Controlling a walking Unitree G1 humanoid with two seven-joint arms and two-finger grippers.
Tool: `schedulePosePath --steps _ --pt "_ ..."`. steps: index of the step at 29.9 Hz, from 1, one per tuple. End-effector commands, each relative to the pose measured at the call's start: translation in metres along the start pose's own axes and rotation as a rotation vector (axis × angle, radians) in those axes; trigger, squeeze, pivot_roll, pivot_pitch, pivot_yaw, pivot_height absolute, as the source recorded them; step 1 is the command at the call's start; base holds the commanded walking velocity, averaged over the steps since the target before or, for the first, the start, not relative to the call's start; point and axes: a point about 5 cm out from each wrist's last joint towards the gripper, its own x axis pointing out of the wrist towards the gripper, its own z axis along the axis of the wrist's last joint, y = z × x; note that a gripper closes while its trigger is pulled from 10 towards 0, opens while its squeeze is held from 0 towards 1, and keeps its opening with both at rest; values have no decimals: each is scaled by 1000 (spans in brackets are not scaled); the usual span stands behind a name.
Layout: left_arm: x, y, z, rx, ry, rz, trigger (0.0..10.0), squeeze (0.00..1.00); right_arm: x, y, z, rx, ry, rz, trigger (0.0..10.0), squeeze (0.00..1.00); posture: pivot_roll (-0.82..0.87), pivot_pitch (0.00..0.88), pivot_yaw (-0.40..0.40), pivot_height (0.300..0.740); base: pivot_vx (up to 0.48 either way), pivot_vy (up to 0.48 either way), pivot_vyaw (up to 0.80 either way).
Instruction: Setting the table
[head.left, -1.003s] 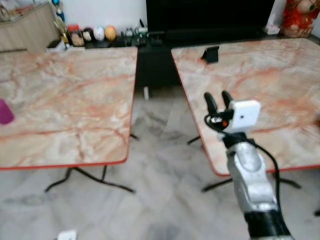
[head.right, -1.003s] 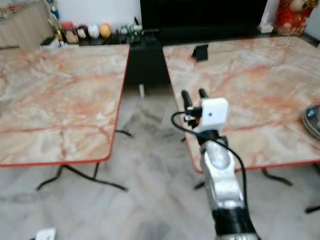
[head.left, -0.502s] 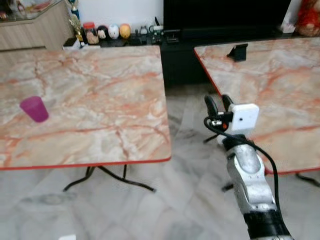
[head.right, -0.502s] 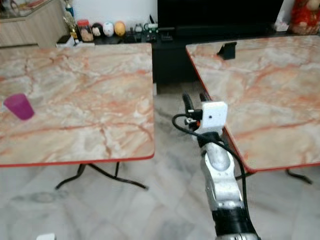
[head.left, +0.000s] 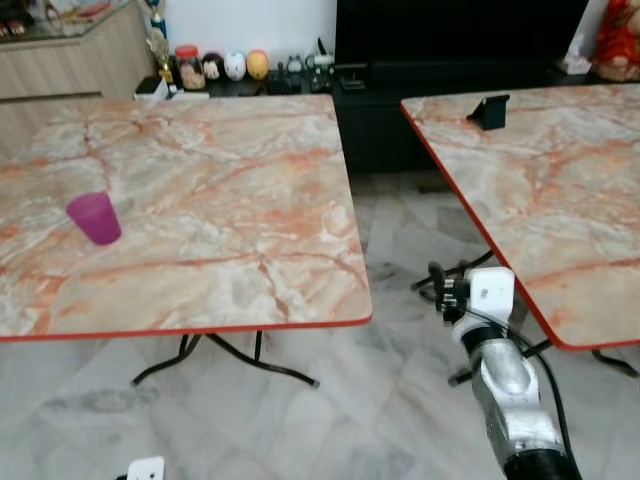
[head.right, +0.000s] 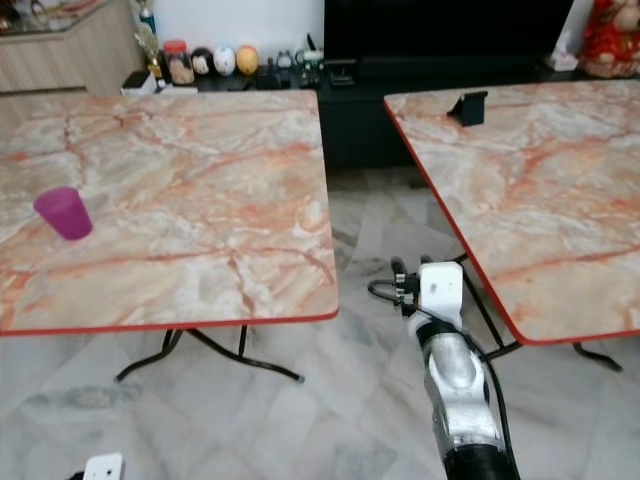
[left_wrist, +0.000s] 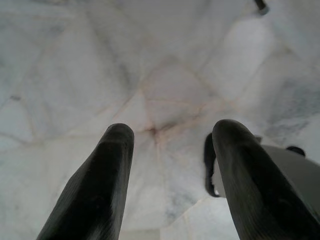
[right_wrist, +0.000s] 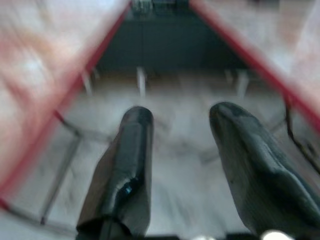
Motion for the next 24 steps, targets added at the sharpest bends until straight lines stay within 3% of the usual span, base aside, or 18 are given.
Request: schedulePosePath --steps 1,2,4,5,9,10,16,20,24 --pt "1 -2 2 24 -6 -5 10000 0 -7 -1 -18 -2 61 -15 10000 0 -82 0 42 707 0 0 0" --pt "3 -11 18 33 -103 -33 10000 0 -13 -3 -31 6 110 -32 10000 0 -80 0 42 707 0 0 0" --pt "3 -12 21 35 -121 -37 10000 0 -16 -3 -39 9 141 -40 10000 0 -81 0 44 707 0 0 0" --pt "2 -6 14 33 -87 -26 10000 0 -24 -4 -56 24 210 -52 10000 0 -82 0 47 707 0 0 0" --pt "-1 3 2 29 -26 -5 10000 0 -33 -2 -74 42 297 -54 10000 0 -85 0 50 707 0 0 0" --pt "-3 8 -4 26 2 5 10000 0 -40 2 -87 52 366 -47 10000 0 -83 0 50 707 0 0 0" --pt "-5 13 -11 13 34 25 10000 0 -70 13 -123 70 559 -10 10000 0 -62 0 45 707 0 0 0" --pt "-5 16 -10 7 43 34 10000 0 -87 18 -139 62 662 10 10000 0 -69 0 56 707 0 0 0" --pt "-5 16 -10 4 44 37 10000 0 -92 14 -143 66 684 -5 10000 0 -68 0 58 707 0 0 0"
